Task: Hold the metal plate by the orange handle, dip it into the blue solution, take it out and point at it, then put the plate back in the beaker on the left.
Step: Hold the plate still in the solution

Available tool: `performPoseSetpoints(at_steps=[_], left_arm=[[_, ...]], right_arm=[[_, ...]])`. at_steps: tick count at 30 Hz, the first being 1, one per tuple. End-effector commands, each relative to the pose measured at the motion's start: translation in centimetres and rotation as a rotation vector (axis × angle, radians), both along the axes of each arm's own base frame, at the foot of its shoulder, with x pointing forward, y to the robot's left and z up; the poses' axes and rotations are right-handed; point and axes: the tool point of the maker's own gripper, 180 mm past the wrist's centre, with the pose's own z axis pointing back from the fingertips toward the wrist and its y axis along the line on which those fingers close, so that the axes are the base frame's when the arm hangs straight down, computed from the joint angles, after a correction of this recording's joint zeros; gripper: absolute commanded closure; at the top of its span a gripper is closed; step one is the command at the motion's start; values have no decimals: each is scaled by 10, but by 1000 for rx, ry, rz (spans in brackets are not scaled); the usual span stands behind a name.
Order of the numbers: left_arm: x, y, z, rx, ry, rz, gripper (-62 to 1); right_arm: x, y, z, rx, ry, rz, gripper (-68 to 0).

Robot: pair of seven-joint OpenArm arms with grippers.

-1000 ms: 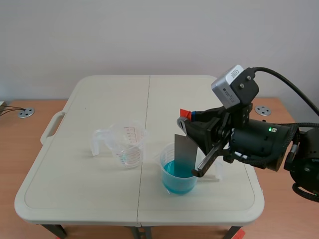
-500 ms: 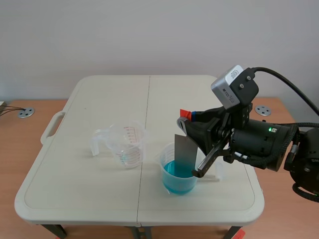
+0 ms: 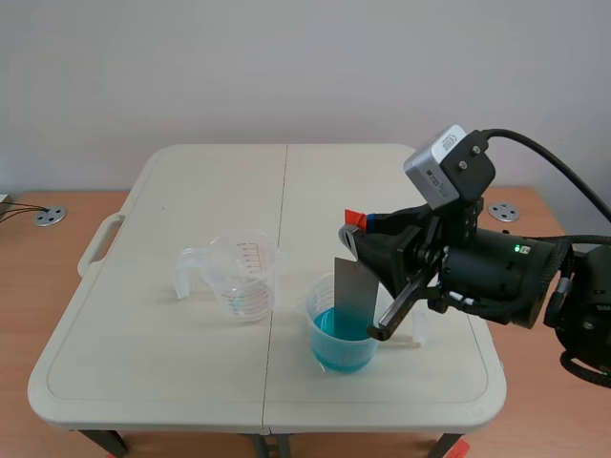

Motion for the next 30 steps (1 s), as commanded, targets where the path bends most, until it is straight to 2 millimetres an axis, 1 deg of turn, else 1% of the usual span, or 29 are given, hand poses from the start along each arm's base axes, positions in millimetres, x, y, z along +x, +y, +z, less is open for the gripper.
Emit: performPoseSetpoints(at_steps=[1,5,9,14,23,30], left_arm=[[0,-5,1,-23,-6,6,-16],[0,-5,1,-23,-6,6,-16],[0,-5,1,-23,-6,6,-16],[0,-5,1,-23,-6,6,-16],[0,-5,1,-23,-7,6,-16],[0,-5,1,-23,-7,6,-16]], right_arm=[[-3,2,-5,-17,15,13,-15],[-2,1,-4,-16,10,11,-15],[-2,3,5,-14,-14,18,-15],[-1,7,22,-10,-59,30,-15],[3,4,54,1,-103,11,-15],[1,6,75,1,-120,20,-15]])
